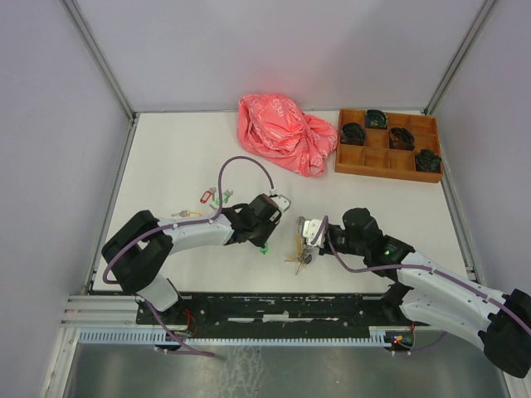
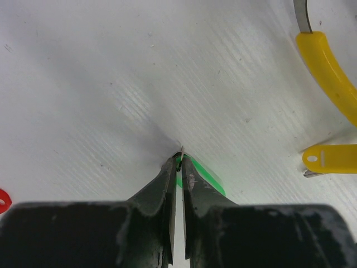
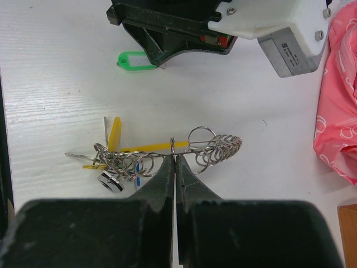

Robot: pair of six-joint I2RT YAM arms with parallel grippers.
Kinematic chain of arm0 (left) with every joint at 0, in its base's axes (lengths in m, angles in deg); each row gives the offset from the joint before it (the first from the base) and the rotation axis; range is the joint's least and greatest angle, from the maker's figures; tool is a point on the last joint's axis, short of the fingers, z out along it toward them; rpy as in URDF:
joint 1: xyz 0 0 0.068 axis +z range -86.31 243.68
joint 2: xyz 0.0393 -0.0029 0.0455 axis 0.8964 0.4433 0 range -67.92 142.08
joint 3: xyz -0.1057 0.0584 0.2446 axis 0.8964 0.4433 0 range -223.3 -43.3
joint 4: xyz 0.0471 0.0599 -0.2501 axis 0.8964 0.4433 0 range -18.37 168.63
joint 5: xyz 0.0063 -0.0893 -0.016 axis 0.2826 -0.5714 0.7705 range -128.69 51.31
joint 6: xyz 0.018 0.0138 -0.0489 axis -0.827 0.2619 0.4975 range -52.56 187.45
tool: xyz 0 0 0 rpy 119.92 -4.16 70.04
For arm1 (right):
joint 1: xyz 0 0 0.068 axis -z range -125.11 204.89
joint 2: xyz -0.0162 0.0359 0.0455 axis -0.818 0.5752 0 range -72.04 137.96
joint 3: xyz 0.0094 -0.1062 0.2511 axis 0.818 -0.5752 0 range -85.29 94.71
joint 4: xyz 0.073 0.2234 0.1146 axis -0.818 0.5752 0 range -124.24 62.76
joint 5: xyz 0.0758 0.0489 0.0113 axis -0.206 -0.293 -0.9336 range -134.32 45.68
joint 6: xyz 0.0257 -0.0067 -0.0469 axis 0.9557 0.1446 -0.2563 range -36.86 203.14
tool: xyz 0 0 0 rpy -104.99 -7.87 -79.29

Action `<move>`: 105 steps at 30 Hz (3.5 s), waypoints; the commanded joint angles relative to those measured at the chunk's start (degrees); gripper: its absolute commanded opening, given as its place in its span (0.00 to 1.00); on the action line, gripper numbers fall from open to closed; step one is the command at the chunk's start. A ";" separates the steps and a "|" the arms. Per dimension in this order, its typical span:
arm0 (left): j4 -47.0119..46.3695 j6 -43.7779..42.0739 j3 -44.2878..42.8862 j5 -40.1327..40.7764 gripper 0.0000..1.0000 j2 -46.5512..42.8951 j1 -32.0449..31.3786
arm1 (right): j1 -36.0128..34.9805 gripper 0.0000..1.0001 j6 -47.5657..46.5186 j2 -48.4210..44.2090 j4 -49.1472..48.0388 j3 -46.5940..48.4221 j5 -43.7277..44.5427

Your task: Put the keys on the keyring

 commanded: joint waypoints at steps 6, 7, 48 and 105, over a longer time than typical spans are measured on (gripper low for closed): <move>-2.79 1.52 0.83 -1.08 0.06 -0.60 0.22 | -0.29 0.01 -0.21 -0.82 -3.00 1.96 -1.01; -3.31 1.26 1.14 -1.04 0.03 -0.98 0.20 | -0.26 0.01 -0.22 -0.78 -2.79 2.06 -1.06; -61.42 -40.47 34.17 -28.13 0.03 -26.38 0.23 | -0.24 0.01 -5.80 4.82 -11.61 2.31 -5.62; -64.79 -40.39 29.95 -28.45 0.03 -18.47 -0.98 | -0.33 0.01 -8.18 7.85 -15.81 1.55 -7.02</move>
